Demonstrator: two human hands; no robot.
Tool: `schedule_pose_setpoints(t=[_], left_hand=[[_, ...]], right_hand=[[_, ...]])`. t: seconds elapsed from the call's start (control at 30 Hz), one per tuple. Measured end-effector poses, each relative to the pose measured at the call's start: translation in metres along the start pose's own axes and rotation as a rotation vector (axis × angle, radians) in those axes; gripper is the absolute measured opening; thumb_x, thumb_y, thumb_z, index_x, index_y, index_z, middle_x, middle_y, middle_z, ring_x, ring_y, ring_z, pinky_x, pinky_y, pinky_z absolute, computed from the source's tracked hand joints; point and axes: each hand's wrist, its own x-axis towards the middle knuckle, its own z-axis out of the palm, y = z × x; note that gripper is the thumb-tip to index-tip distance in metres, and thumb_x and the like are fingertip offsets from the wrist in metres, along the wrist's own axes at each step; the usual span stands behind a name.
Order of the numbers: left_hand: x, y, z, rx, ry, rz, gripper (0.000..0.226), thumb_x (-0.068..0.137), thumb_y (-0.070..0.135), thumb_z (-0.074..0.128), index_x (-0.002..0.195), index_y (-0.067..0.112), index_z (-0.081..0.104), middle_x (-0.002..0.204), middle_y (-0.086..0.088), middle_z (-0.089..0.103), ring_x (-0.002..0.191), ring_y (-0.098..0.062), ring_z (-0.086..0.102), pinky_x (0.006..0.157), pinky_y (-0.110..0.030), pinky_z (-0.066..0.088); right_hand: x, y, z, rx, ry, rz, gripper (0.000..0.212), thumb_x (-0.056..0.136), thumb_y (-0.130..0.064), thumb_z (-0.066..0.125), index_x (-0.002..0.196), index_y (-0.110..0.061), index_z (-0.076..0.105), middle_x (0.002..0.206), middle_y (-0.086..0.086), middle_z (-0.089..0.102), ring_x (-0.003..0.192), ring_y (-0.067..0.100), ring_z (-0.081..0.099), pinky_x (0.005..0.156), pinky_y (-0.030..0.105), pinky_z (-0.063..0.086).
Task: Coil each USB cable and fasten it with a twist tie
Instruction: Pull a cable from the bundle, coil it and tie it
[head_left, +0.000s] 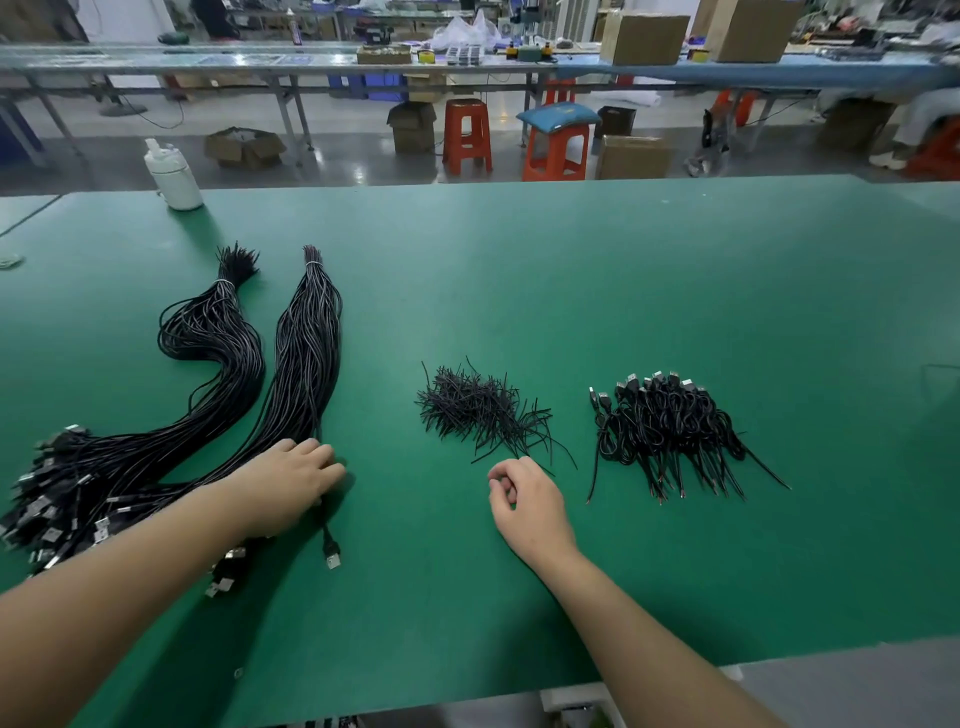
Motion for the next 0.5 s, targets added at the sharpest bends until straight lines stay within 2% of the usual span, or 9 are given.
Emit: schedule_pose_setpoints(t=[0.07,0.13,0.23,0.3,0.4,0.5], left_hand=[[-0.003,0.002,0.002,0.051,0.08,0.034,0.03,0.098,0.022,0.034,0.127,0.022,0.041,0.122,0.001,0.046,0.112,-0.022,0.044,0.092,-0.033,0.037],[-0.007,0.008,0.002,0.07,0.236,0.097,0.037,0.091,0.016,0.025,0.117,0.018,0.051,0.109,0.0,0.053,0.097,-0.022,0.051,0.085,-0.034,0.043],[-0.007,0.016,-0.003,0.096,0.474,0.139,0.033,0.08,0.012,0.032,0.089,0.015,0.064,0.079,0.0,0.056,0.068,-0.021,0.053,0.063,-0.032,0.049],[-0.003,0.023,-0.007,0.072,0.507,0.127,0.033,0.081,0.012,0.033,0.089,0.014,0.065,0.077,-0.001,0.057,0.066,-0.022,0.053,0.061,-0.033,0.049],[0.005,0.034,-0.006,0.061,0.485,0.118,0.036,0.086,0.012,0.035,0.108,0.012,0.063,0.085,-0.001,0.059,0.073,-0.022,0.054,0.067,-0.034,0.049],[0.01,0.041,-0.014,-0.017,0.468,0.049,0.024,0.082,0.011,0.054,0.103,0.015,0.065,0.084,0.002,0.06,0.074,-0.02,0.057,0.07,-0.031,0.05]], right_hand=[[0.0,0.0,0.0,-0.001,-0.002,0.001,0.008,0.095,-0.026,0.053,0.091,-0.031,0.059,0.087,-0.016,0.052,0.073,0.003,0.053,0.07,0.025,0.05],[0.0,0.0,0.0,-0.004,-0.005,0.001,0.009,0.095,-0.026,0.053,0.091,-0.032,0.058,0.087,-0.016,0.051,0.073,0.003,0.053,0.069,0.024,0.05],[0.0,0.0,0.0,-0.007,-0.003,-0.004,0.009,0.096,-0.027,0.052,0.091,-0.031,0.058,0.087,-0.017,0.051,0.073,0.002,0.052,0.069,0.023,0.049],[0.0,-0.001,0.0,-0.008,0.0,-0.006,0.009,0.096,-0.027,0.051,0.092,-0.03,0.059,0.087,-0.017,0.051,0.074,0.002,0.052,0.069,0.023,0.049],[0.0,-0.001,-0.001,-0.006,-0.004,-0.002,0.01,0.097,-0.027,0.051,0.093,-0.029,0.059,0.088,-0.017,0.051,0.075,0.002,0.052,0.071,0.024,0.05],[-0.001,-0.001,-0.001,0.0,-0.004,0.0,0.01,0.097,-0.027,0.05,0.094,-0.029,0.06,0.088,-0.017,0.051,0.075,0.002,0.052,0.07,0.024,0.05]])
